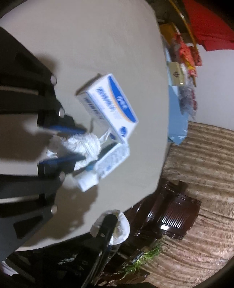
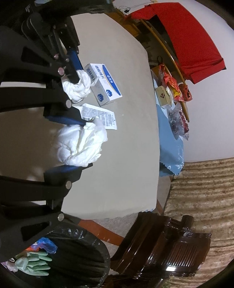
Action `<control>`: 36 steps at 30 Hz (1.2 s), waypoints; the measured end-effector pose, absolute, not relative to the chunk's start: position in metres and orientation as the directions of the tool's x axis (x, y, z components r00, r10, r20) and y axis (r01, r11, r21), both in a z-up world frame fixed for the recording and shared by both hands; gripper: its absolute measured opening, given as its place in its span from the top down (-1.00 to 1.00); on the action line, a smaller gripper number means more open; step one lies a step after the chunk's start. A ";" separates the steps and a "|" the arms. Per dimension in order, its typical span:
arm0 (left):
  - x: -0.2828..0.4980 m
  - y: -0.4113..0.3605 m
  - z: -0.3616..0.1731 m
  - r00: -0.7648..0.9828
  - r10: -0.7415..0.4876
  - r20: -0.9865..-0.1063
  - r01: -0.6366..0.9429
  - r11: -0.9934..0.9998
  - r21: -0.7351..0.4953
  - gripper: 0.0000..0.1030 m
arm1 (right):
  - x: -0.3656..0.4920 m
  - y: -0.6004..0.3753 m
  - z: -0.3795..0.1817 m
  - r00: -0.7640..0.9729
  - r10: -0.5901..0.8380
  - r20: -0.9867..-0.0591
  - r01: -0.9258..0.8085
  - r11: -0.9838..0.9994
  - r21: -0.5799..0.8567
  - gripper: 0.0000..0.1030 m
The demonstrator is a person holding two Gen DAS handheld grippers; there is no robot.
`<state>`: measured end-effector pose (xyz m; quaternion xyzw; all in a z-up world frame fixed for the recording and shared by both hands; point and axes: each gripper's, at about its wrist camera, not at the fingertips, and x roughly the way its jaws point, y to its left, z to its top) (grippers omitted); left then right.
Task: Collect trash
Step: 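Lift both white tissues and carry them toward the bin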
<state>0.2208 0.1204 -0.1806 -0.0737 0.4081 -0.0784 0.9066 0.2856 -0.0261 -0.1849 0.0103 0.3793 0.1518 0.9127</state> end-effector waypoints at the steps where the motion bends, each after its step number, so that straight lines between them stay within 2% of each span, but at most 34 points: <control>1: 0.221 0.122 -0.182 0.653 -0.203 -0.730 0.072 0.976 -0.207 0.00 | 0.286 -0.025 -0.186 0.664 0.284 -0.691 -0.268 0.954 0.133 0.28; 6: 0.229 0.121 -0.188 0.643 -0.224 -0.732 0.072 0.970 -0.234 -0.13 | 0.286 -0.026 -0.189 0.662 0.274 -0.698 -0.261 0.957 0.128 0.28; 9: 0.233 0.116 -0.189 0.636 -0.252 -0.729 0.095 0.964 -0.250 -0.11 | 0.287 -0.028 -0.190 0.660 0.271 -0.701 -0.252 0.958 0.133 0.28; 12: 0.234 0.110 -0.191 0.628 -0.284 -0.725 0.127 0.956 -0.265 0.42 | 0.286 -0.028 -0.192 0.655 0.269 -0.706 -0.250 0.959 0.134 0.28; 13: 0.233 0.107 -0.190 0.629 -0.296 -0.719 0.143 0.953 -0.267 0.52 | 0.287 -0.028 -0.192 0.654 0.269 -0.707 -0.250 0.959 0.133 0.28; 15: 0.228 0.102 -0.186 0.638 -0.290 -0.713 0.161 0.956 -0.245 0.56 | 0.285 -0.027 -0.192 0.654 0.269 -0.707 -0.251 0.959 0.132 0.28; 21: 0.215 0.116 -0.164 0.680 -0.287 -0.675 0.118 0.951 -0.286 0.57 | 0.279 -0.028 -0.173 0.678 0.287 -0.677 -0.264 0.954 0.141 0.28; 29: 0.193 0.121 -0.125 0.723 -0.199 -0.661 0.090 0.976 -0.196 0.57 | 0.253 -0.026 -0.139 0.712 0.316 -0.627 -0.284 0.946 0.154 0.26; 36: 0.174 0.117 -0.103 0.742 -0.223 -0.632 0.110 0.971 -0.214 0.57 | 0.223 -0.038 -0.110 0.740 0.328 -0.587 -0.296 0.943 0.152 0.25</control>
